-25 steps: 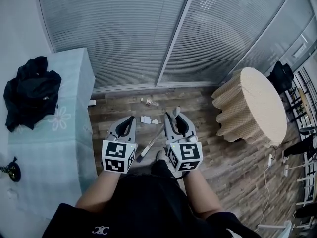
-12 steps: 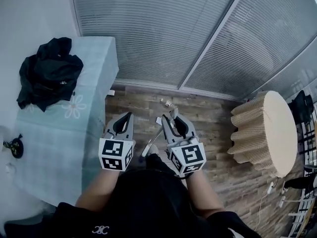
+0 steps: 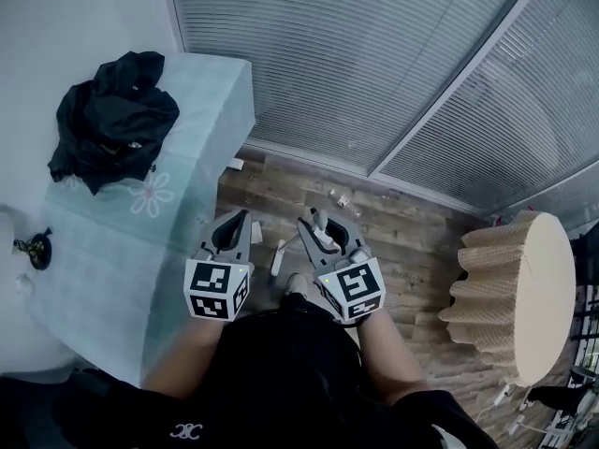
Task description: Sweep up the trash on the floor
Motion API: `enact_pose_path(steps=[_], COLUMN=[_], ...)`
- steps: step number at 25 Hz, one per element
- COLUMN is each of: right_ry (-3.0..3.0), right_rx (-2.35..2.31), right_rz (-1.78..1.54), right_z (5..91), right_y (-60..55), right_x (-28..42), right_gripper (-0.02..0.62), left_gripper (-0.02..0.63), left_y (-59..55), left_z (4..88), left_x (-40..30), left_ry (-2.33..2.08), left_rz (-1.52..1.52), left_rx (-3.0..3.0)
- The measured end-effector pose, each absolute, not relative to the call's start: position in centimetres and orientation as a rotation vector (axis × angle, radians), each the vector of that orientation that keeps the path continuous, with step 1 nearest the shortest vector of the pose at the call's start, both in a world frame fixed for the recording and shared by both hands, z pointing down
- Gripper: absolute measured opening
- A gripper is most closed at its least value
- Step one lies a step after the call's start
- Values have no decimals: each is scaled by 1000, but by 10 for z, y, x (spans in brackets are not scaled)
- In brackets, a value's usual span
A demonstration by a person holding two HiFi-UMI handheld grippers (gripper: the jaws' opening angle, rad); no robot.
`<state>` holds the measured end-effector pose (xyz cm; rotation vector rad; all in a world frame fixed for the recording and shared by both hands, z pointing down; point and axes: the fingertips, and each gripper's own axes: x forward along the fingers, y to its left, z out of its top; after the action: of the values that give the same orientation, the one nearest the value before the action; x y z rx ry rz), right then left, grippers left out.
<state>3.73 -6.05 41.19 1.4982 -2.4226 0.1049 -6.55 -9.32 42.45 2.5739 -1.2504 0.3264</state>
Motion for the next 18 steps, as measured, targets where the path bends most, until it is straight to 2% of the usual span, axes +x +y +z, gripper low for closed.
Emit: enact_pose_path(steps=[18], right_ry=[-2461], right_rx=[1088], right_rz=[46], right_z=[492], right_y=[-130], right_x=[81], right_gripper=[112], left_gripper=[-6], left_y=[-139], left_z=[460], left_x=[-28], left_ry=[-1446], left_rz=[513], left_rx=[2359])
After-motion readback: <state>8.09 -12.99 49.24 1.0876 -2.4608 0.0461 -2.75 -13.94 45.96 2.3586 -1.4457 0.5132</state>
